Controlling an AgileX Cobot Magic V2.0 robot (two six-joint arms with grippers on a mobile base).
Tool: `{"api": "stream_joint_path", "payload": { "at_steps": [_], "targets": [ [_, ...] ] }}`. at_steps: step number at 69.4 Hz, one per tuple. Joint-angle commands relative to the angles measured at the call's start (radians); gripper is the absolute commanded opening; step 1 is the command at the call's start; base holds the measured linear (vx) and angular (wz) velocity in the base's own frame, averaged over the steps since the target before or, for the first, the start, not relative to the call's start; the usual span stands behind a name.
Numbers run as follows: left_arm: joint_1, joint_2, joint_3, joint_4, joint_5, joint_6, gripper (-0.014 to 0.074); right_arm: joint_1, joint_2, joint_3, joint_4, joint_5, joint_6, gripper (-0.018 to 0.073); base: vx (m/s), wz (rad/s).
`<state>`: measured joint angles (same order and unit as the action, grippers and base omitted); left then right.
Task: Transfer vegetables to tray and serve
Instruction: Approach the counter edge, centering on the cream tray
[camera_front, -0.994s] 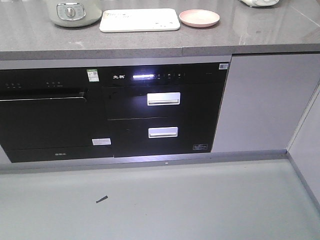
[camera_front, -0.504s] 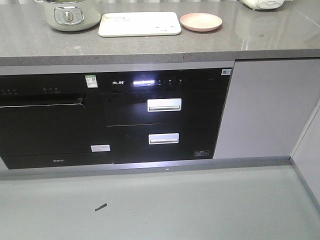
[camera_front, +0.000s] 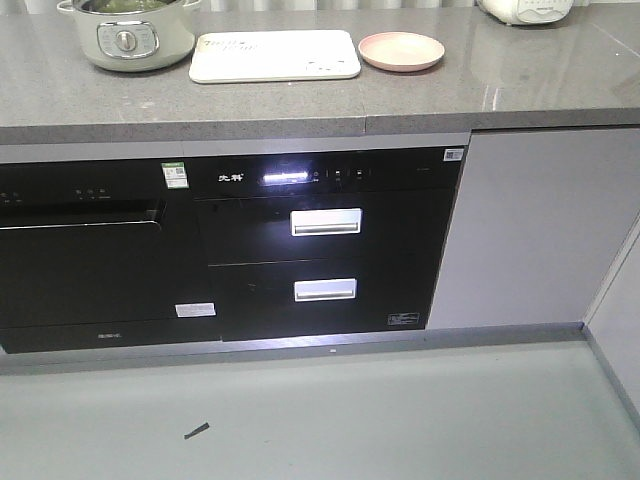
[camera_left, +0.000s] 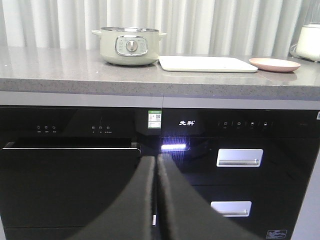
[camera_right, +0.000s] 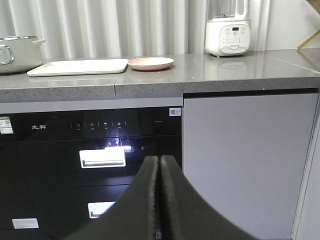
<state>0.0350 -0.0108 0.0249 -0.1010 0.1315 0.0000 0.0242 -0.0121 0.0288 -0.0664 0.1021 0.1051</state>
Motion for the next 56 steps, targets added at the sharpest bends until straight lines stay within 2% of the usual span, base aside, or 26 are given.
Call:
{"api": "stream_joint_path", "payload": {
  "at_steps": [1, 56],
  "targets": [
    [0.003, -0.006, 0.010, -0.006, -0.074, 0.000, -0.0006, -0.005, -0.003, 0.007, -0.006, -0.078, 0.000, -0.0004, 0.07, -0.01],
    [0.003, -0.006, 0.010, -0.006, -0.074, 0.000, -0.0006, -0.005, -0.003, 0.007, -0.006, -0.078, 0.000, -0.0004, 0.07, 0.00]
  ]
}}
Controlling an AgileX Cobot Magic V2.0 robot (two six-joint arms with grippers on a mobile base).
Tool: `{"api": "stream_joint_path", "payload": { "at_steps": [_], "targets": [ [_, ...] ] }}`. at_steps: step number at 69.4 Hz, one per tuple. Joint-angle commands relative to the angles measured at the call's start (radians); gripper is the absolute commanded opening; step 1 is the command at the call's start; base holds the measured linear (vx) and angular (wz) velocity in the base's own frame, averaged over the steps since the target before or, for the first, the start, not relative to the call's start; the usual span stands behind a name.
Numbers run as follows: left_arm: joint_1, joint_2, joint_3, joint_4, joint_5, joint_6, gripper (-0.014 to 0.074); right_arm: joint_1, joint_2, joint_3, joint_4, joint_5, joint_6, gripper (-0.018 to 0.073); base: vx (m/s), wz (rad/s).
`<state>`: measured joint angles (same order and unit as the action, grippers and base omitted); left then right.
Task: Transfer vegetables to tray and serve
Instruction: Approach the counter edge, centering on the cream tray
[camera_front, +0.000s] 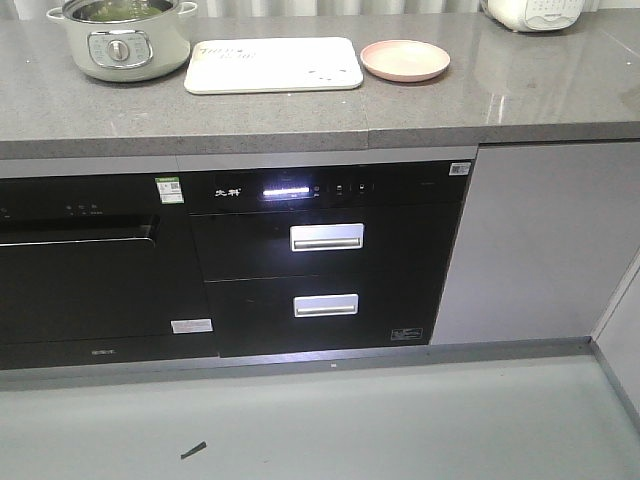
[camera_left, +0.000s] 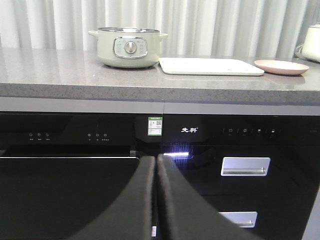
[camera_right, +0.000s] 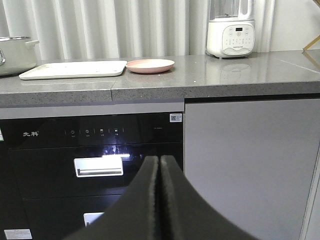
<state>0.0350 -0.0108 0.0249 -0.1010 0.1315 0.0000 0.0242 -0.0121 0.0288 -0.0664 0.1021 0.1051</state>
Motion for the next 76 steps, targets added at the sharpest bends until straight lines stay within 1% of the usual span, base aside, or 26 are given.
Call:
{"api": "stream_joint_path", "payload": {
  "at_steps": [1, 76],
  "targets": [
    [0.003, -0.006, 0.010, -0.006, -0.074, 0.000, -0.0006, -0.005, -0.003, 0.007, -0.006, -0.078, 0.000, -0.0004, 0.06, 0.02],
    [0.003, -0.006, 0.010, -0.006, -0.074, 0.000, -0.0006, -0.005, -0.003, 0.007, -0.006, -0.078, 0.000, -0.0004, 0.07, 0.02]
  ]
}}
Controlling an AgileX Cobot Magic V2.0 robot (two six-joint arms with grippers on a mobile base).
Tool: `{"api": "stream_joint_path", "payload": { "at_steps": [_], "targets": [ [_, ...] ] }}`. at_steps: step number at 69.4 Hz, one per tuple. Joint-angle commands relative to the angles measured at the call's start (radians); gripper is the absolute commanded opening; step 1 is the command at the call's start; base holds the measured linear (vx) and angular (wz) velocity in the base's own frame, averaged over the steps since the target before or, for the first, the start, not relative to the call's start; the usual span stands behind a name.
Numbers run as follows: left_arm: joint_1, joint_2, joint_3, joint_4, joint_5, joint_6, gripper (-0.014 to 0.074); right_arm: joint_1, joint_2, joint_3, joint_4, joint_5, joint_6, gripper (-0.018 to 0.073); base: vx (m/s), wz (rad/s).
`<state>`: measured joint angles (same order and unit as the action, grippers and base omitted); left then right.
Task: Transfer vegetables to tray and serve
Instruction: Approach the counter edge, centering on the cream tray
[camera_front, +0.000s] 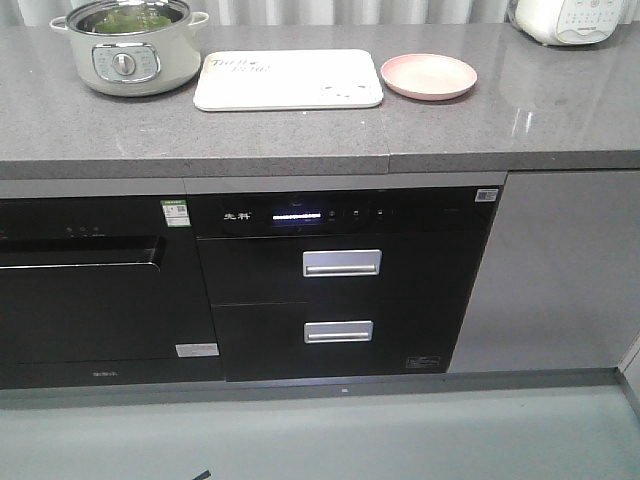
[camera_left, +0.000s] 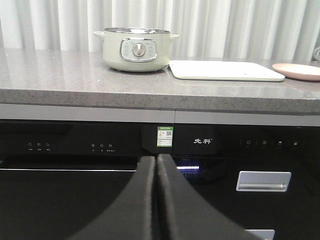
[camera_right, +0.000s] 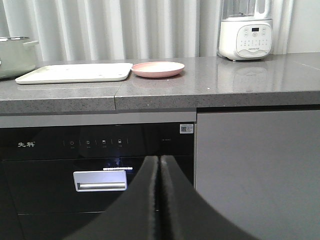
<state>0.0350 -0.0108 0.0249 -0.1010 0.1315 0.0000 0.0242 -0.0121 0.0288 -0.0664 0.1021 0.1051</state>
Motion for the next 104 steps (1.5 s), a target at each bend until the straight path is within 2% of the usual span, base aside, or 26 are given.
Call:
{"api": "stream_joint_path", "payload": {
  "at_steps": [1, 104],
  "targets": [
    [0.003, -0.006, 0.010, -0.006, -0.074, 0.000, -0.0006, -0.005, -0.003, 0.007, -0.006, -0.078, 0.000, -0.0004, 0.08, 0.02],
    [0.003, -0.006, 0.010, -0.006, -0.074, 0.000, -0.0006, -0.005, -0.003, 0.007, -0.006, -0.078, 0.000, -0.0004, 0.07, 0.00]
  ]
}}
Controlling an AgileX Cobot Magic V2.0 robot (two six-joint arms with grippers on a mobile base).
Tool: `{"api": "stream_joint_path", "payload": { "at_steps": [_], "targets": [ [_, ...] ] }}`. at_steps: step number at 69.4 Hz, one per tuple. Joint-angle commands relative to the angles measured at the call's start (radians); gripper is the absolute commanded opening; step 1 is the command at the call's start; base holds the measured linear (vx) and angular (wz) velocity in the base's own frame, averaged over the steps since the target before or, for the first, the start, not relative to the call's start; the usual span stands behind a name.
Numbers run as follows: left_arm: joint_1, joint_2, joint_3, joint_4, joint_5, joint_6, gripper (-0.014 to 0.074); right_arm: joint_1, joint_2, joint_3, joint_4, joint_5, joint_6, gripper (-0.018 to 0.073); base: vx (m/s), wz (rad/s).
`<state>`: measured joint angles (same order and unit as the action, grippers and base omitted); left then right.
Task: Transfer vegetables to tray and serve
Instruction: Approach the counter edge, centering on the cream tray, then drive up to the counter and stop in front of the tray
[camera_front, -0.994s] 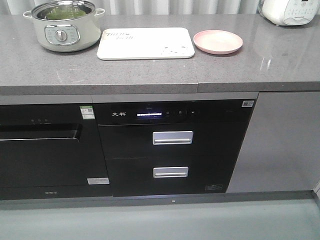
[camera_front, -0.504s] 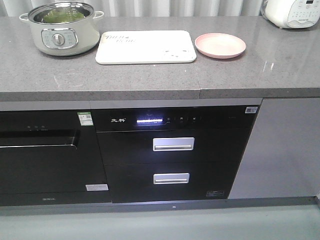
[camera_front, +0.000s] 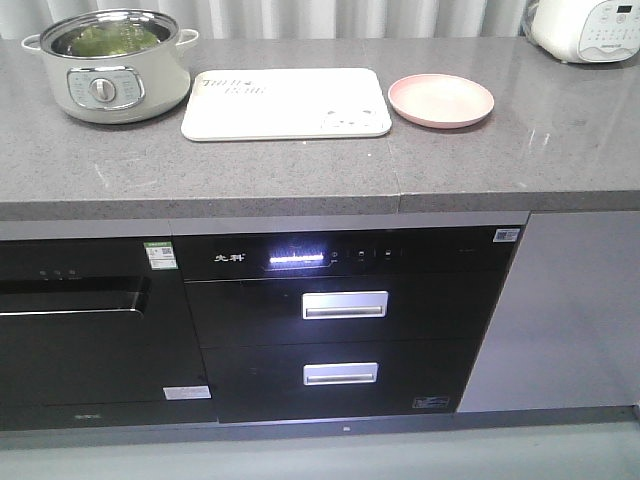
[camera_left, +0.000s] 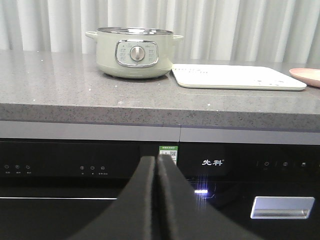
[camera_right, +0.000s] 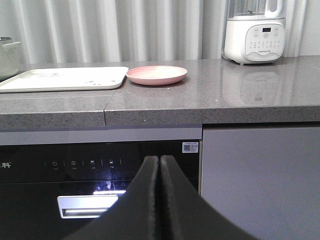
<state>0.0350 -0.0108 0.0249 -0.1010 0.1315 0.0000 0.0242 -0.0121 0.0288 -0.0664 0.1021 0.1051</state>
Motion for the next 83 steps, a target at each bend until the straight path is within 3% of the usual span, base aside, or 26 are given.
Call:
{"api": "stream_joint_path", "payload": {
  "at_steps": [1, 83],
  "targets": [
    [0.003, -0.006, 0.010, -0.006, -0.074, 0.000, -0.0006, -0.005, -0.003, 0.007, -0.006, -0.078, 0.000, -0.0004, 0.08, 0.00],
    [0.003, -0.006, 0.010, -0.006, -0.074, 0.000, -0.0006, -0.005, -0.003, 0.007, -0.006, -0.078, 0.000, -0.0004, 0.08, 0.00]
  ]
}}
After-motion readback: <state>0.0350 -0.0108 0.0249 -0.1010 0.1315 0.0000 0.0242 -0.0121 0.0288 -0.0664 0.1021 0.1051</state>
